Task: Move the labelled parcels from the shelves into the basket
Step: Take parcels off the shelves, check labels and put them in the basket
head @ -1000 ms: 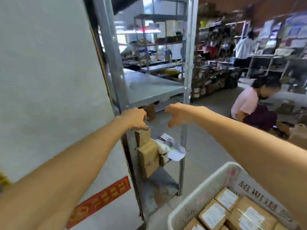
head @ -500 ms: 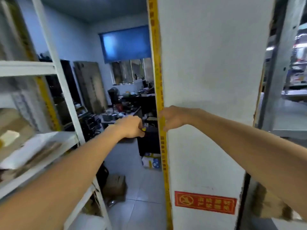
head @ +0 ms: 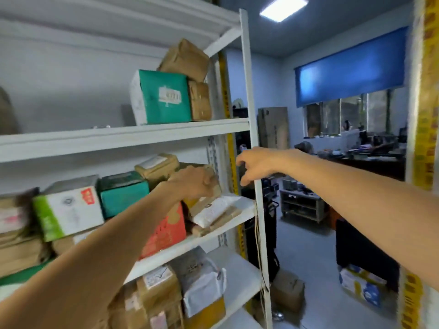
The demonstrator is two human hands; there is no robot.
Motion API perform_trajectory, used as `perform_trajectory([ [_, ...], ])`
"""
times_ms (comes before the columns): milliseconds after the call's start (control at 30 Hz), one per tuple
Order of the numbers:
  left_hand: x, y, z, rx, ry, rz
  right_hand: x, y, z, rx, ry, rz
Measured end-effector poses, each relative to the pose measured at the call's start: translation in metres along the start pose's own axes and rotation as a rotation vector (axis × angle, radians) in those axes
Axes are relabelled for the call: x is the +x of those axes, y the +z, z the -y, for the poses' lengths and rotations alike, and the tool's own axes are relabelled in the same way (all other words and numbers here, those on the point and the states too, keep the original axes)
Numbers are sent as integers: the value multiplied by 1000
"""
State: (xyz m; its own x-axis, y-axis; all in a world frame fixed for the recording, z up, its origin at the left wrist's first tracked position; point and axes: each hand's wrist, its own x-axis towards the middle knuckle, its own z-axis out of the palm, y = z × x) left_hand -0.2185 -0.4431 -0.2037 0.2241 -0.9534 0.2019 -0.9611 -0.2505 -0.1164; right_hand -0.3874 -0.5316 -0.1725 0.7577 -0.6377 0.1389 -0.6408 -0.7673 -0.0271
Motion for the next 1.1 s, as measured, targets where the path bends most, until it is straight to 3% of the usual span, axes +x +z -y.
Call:
perform_trajectory([
  [267,-27,-38,28,102,-315,-77,44,-19,26,71,-266,-73],
  [433,-20,-61,21,96,-407,-119,50,-36,18,87,-377,-107],
  [1100,56,-187,22,179,-432,-433,113,-138,-12,135,-366,-358],
])
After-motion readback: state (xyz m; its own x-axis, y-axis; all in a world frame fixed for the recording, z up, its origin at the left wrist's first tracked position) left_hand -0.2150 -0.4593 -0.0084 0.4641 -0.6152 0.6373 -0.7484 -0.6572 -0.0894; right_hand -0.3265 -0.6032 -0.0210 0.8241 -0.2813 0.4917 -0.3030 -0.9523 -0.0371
